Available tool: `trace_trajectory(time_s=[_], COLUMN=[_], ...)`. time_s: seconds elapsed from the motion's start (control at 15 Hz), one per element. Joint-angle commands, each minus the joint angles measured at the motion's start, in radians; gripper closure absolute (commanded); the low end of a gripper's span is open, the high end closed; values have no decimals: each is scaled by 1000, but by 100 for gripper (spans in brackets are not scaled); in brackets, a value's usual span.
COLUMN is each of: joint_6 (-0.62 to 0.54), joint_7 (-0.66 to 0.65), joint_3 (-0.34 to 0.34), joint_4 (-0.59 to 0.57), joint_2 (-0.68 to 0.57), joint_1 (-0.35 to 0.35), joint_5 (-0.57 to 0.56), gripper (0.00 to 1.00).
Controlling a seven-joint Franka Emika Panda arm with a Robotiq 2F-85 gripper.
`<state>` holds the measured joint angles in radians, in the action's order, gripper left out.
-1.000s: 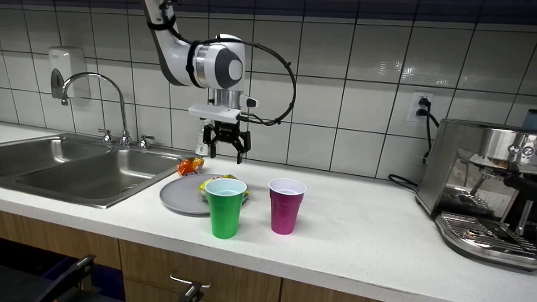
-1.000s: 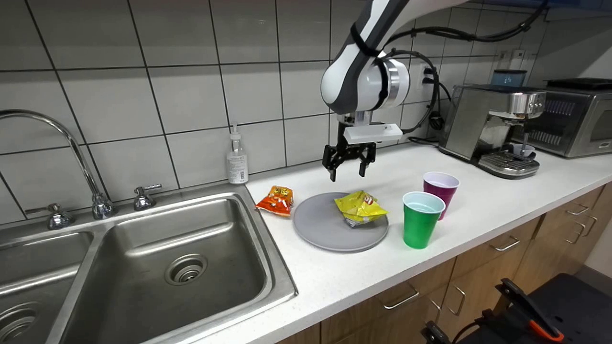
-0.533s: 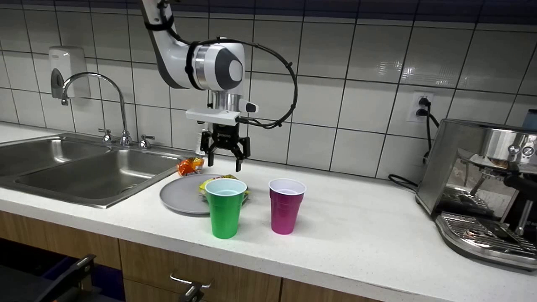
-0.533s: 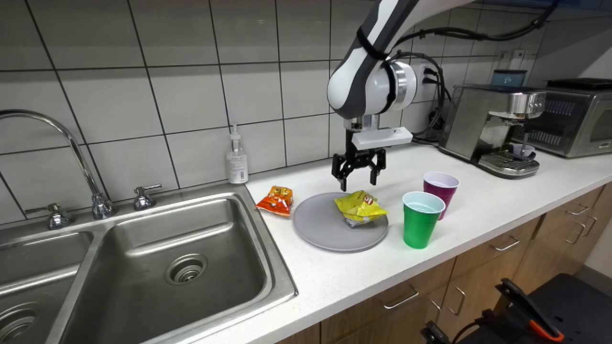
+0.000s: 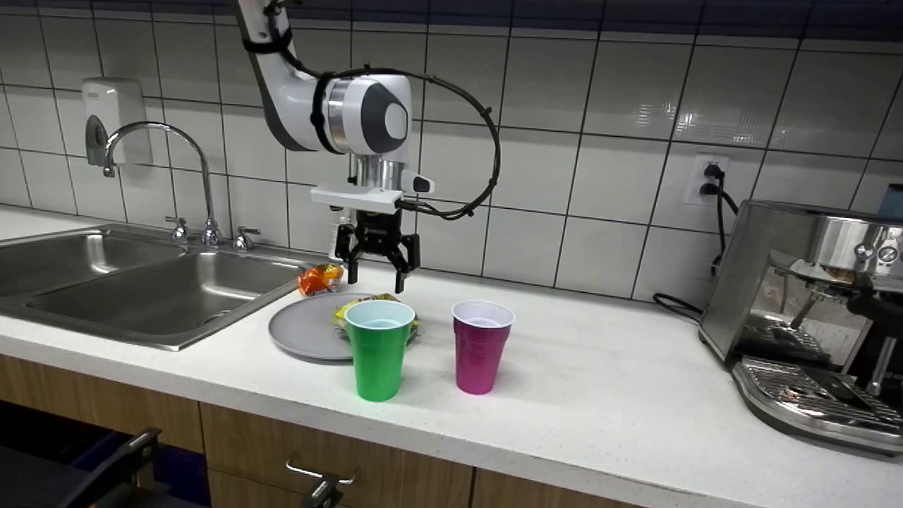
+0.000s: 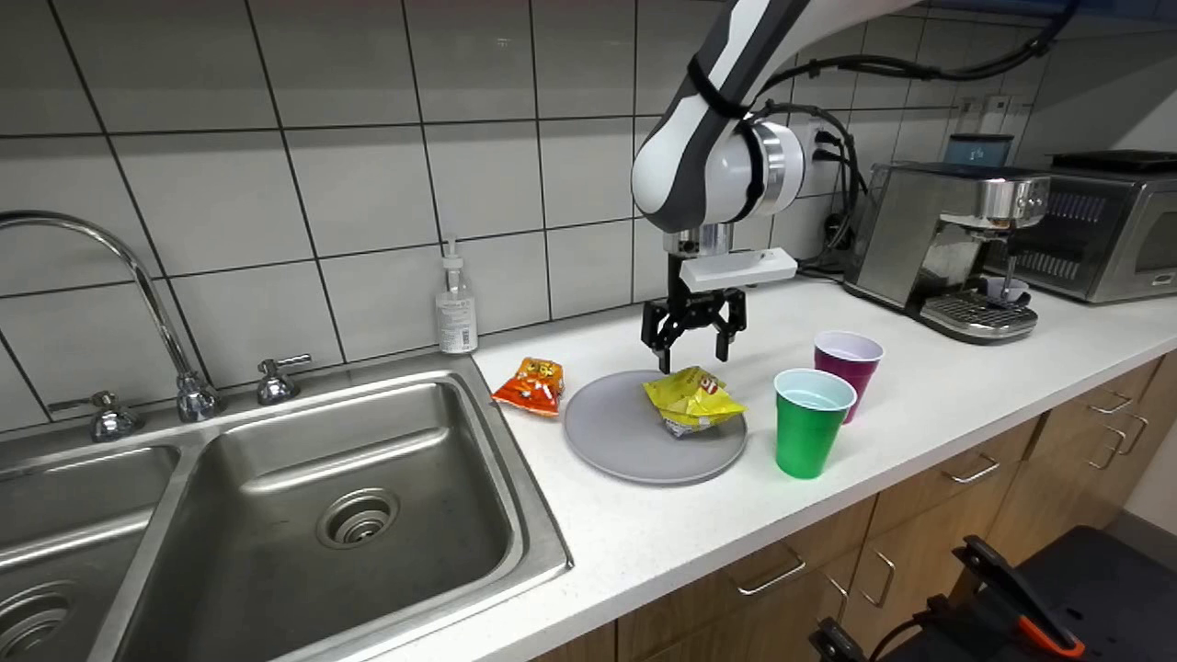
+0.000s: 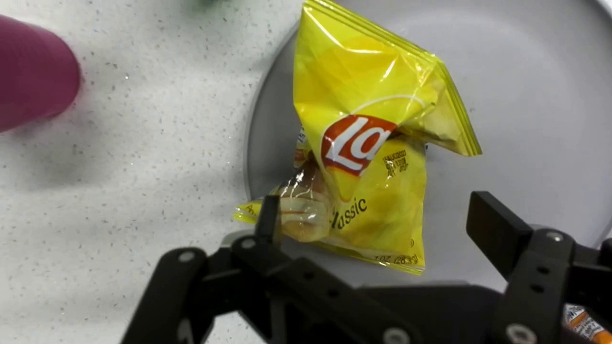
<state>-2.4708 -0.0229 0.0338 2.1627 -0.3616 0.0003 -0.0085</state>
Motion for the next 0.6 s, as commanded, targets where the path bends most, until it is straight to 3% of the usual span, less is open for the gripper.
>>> trace_trajectory(time_s=[0.0,0.53], joint_6=[3,-13], joint_7=[-1,-47], joint_3=[-4,1], joint_4=[-2,-12], joint_2=[0,-31], joint_1=[-4,7], joint_5=[-2,-1], gripper=[0,0])
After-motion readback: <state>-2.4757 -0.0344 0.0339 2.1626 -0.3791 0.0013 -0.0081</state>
